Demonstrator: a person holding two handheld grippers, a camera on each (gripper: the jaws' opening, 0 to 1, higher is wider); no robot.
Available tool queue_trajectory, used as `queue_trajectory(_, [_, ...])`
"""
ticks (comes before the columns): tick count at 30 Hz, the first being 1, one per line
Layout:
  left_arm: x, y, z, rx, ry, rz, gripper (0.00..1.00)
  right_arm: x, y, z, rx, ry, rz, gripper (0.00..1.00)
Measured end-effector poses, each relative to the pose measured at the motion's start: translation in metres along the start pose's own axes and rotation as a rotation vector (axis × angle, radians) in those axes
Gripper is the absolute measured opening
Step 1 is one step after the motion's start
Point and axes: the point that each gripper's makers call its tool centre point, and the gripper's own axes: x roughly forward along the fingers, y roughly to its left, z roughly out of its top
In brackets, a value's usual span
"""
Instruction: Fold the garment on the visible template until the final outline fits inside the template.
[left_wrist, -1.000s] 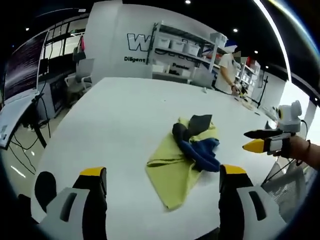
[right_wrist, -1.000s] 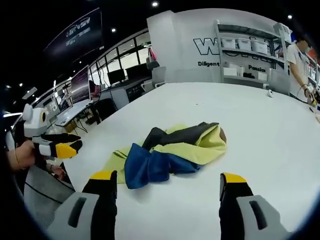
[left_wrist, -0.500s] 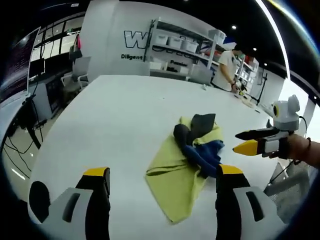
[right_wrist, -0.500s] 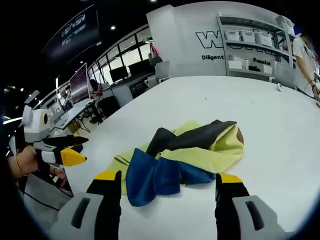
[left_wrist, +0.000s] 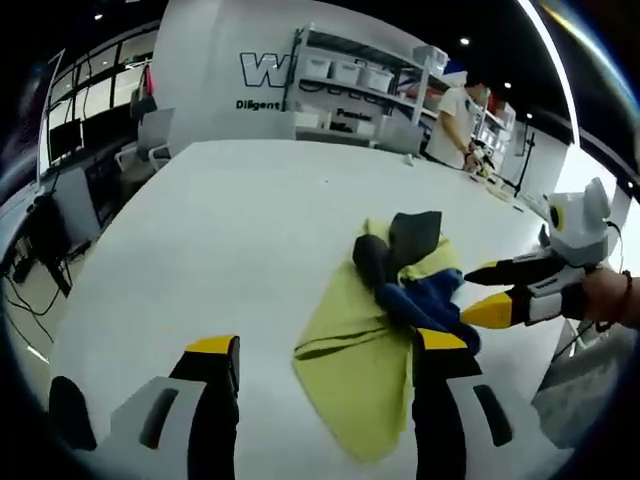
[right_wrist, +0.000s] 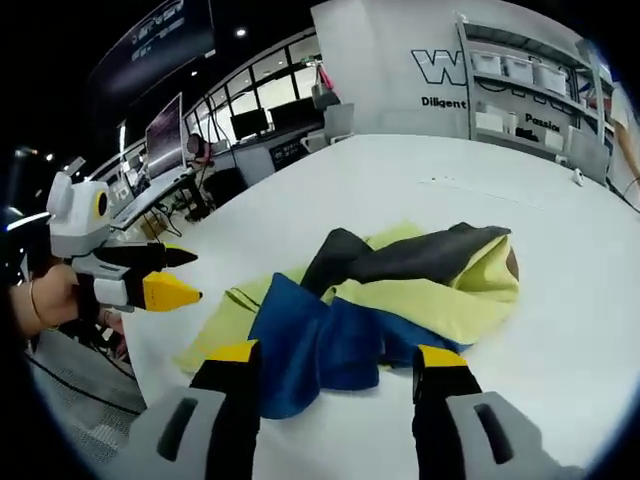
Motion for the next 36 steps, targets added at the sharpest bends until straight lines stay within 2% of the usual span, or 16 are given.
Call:
queue_trajectory(2, [0.006,0.001,-0.001,0.021,0.001,0.007,0.57,0.002,0.001,0.000,-0.003,-0.002,0.003,0.52])
queue_trajectory(7, [0.016,0.000,-0.005,0.038,0.019,0.000,0.53,0.008,0.007,-0.004,-0.015,0.013,0.029,0.43])
queue_trajectory(10, [0.021,0.001,-0.009,0.051,0.033,0.004,0.46,0.013,0.015,-0.010,0.004,0.033,0.072,0.32])
queue_trajectory(15, [0.027,-0.003,-0.016,0.072,0.056,-0.008,0.40,0.018,0.018,-0.017,-0.014,0.048,0.067,0.26])
queue_trajectory(23, [0.033,-0.001,-0.030,0.069,0.088,-0.010,0.34,0.023,0.023,-0.021,-0.023,0.055,0.080,0.07])
queue_trajectory(27, [0.038,0.004,-0.035,0.094,0.115,0.008,0.26,0.024,0.022,-0.022,-0.035,0.054,0.072,0.03])
queue_trajectory(32, [0.041,0.008,-0.032,0.100,0.112,0.023,0.20,0.024,0.019,-0.027,-0.046,0.075,0.063,0.03])
queue_trajectory(36, [0.043,0.013,-0.030,0.125,0.119,0.051,0.06,0.024,0.019,-0.027,-0.048,0.074,0.065,0.00])
